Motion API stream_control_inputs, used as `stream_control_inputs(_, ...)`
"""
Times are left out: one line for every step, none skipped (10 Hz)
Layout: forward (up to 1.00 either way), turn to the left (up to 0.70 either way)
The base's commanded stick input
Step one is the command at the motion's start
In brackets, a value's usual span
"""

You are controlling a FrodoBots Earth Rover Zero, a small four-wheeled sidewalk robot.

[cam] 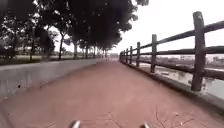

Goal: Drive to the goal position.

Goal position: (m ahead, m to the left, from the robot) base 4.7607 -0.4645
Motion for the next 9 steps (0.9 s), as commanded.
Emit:
stream_control_inputs(0.70, 0.01)
stream_control_inputs(0.70, 0.02)
stream_control_inputs(0.70, 0.00)
stream_control_inputs(0.70, 0.01)
stream_control_inputs(0.70, 0.02)
stream_control_inputs(0.70, 0.00)
stream_control_inputs(0.70, 0.00)
stream_control_inputs(0.70, 0.01)
stream_control_inputs(0.70, 0.02)
